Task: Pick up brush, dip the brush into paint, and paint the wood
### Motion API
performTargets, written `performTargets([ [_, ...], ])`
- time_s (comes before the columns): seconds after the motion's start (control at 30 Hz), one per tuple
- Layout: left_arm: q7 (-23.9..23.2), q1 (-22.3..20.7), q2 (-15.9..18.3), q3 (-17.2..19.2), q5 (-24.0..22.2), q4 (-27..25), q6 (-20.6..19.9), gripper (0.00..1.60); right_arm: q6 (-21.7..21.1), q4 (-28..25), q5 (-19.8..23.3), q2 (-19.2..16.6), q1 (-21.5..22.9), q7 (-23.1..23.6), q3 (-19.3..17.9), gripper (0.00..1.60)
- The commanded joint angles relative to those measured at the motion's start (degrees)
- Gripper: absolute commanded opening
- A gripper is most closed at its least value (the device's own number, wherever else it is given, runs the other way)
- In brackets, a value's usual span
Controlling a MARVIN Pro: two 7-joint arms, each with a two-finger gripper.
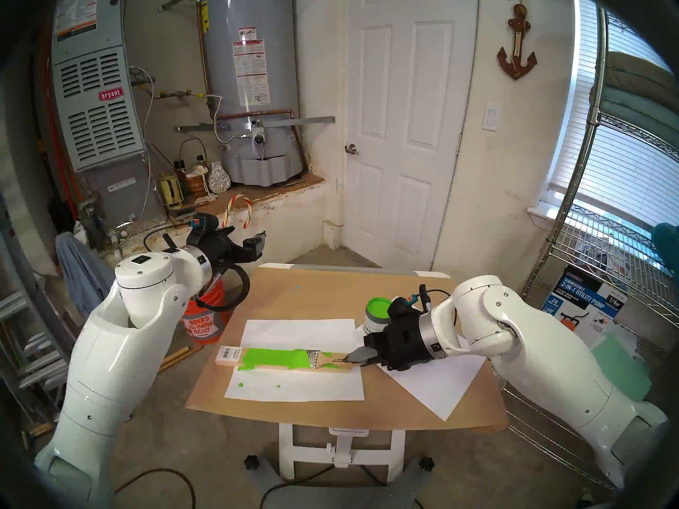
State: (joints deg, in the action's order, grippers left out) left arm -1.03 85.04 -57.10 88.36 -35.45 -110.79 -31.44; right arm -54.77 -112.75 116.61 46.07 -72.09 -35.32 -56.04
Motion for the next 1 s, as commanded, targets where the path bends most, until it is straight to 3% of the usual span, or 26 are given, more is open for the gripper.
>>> performTargets([
  [0.0, 0.0, -0.5, 0.1, 0.5, -0.1, -1.0, 0.2, 1.6, -0.2, -1.0, -1.0, -1.9, -0.8, 0.7, -1.1, 0.0],
  [0.97, 0.0, -0.5, 0.1, 0.5, -0.1, -1.0, 0.2, 1.6, 3.0, -3.9, 6.6, -3.4, -3.4, 3.1, -6.5, 0.0],
])
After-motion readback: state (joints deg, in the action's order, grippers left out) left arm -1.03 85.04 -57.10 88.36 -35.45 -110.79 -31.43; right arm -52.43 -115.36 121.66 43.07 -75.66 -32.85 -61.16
